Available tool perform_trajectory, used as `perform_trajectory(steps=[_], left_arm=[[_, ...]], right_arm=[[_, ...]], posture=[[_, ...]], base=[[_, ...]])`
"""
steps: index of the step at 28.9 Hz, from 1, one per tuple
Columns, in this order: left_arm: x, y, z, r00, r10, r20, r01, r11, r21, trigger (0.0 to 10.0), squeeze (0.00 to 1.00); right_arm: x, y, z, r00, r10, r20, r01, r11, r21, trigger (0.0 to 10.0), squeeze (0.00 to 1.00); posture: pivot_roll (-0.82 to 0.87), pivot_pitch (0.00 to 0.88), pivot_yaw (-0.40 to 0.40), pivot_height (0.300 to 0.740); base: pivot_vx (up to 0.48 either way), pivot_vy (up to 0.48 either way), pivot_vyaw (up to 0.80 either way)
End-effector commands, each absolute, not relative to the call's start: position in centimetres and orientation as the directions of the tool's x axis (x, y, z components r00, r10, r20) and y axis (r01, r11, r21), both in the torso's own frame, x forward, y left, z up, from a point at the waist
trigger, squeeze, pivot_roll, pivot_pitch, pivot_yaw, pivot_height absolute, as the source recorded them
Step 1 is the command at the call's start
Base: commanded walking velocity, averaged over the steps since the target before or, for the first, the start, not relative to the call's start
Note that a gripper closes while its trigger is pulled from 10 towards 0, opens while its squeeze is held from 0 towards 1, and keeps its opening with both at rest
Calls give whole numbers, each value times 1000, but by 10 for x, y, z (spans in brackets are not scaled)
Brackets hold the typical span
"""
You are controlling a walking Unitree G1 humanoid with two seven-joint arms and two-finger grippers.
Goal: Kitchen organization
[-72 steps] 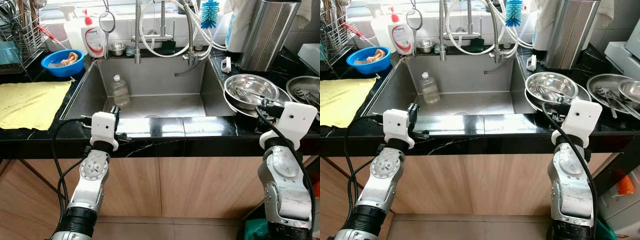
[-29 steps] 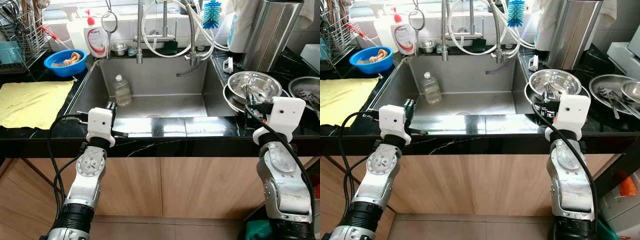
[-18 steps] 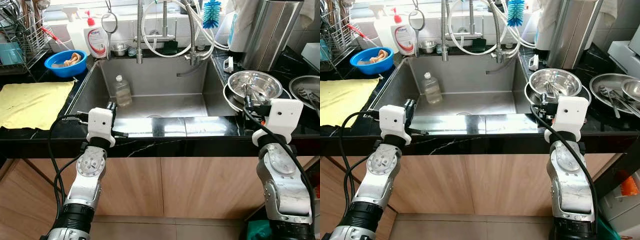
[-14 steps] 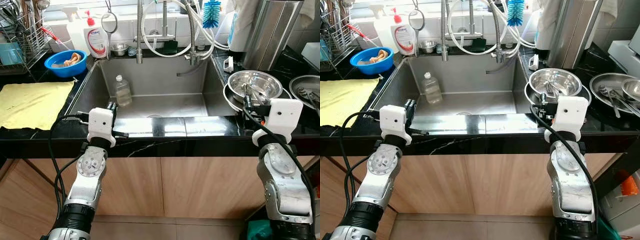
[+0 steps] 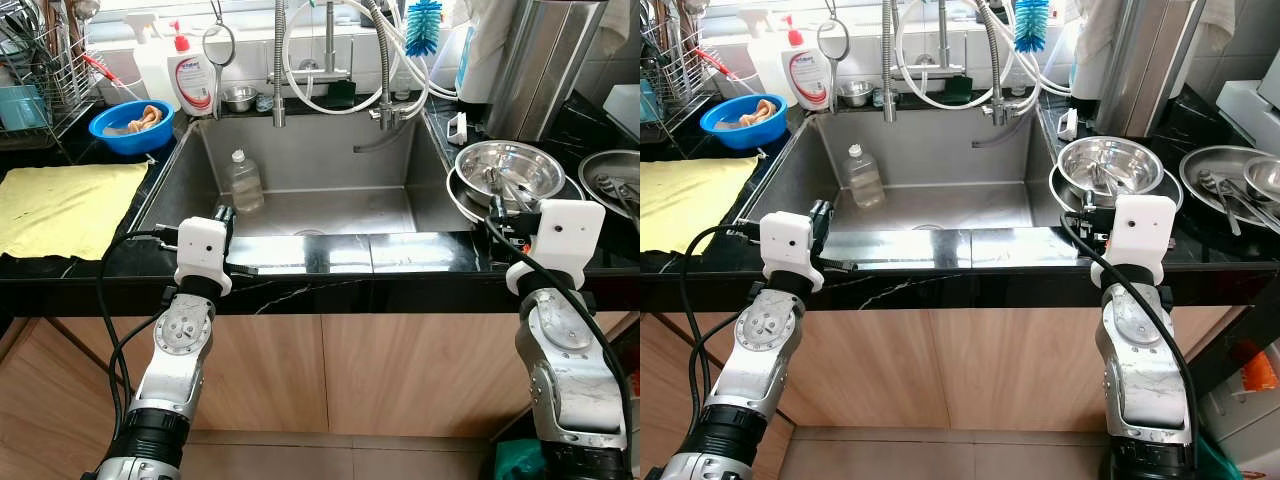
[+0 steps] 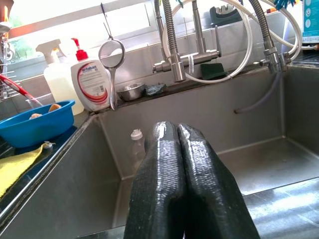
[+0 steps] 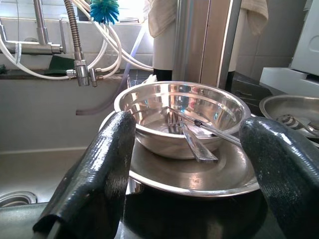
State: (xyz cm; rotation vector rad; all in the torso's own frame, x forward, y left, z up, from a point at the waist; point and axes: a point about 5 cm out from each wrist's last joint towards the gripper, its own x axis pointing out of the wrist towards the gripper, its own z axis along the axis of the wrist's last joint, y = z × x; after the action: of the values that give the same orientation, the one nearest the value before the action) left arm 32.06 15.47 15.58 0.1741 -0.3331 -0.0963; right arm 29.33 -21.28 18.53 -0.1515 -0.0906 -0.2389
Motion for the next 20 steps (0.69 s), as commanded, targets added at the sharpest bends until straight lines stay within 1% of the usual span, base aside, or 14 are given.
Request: perform_trajectory(steps=[1,14,20], left_arm=[[320,155,157,941,-125,316,68,981,184,10000,0],[319,153,157,940,-127,315,71,980,184,10000,0],[319,152,157,941,-128,313,72,980,185,10000,0]], right_arm=[[294,-212,185,968,-230,96,242,960,-142,10000,0],[297,-215,182,968,-240,70,248,957,-151,10000,0],[297,-214,173,975,-221,11,221,963,-157,10000,0]], posture=[[-256,0,65,731],[-250,0,60,731],[-247,0,57,731]], base=[[0,0,0],[0,0,0],[0,0,0]])
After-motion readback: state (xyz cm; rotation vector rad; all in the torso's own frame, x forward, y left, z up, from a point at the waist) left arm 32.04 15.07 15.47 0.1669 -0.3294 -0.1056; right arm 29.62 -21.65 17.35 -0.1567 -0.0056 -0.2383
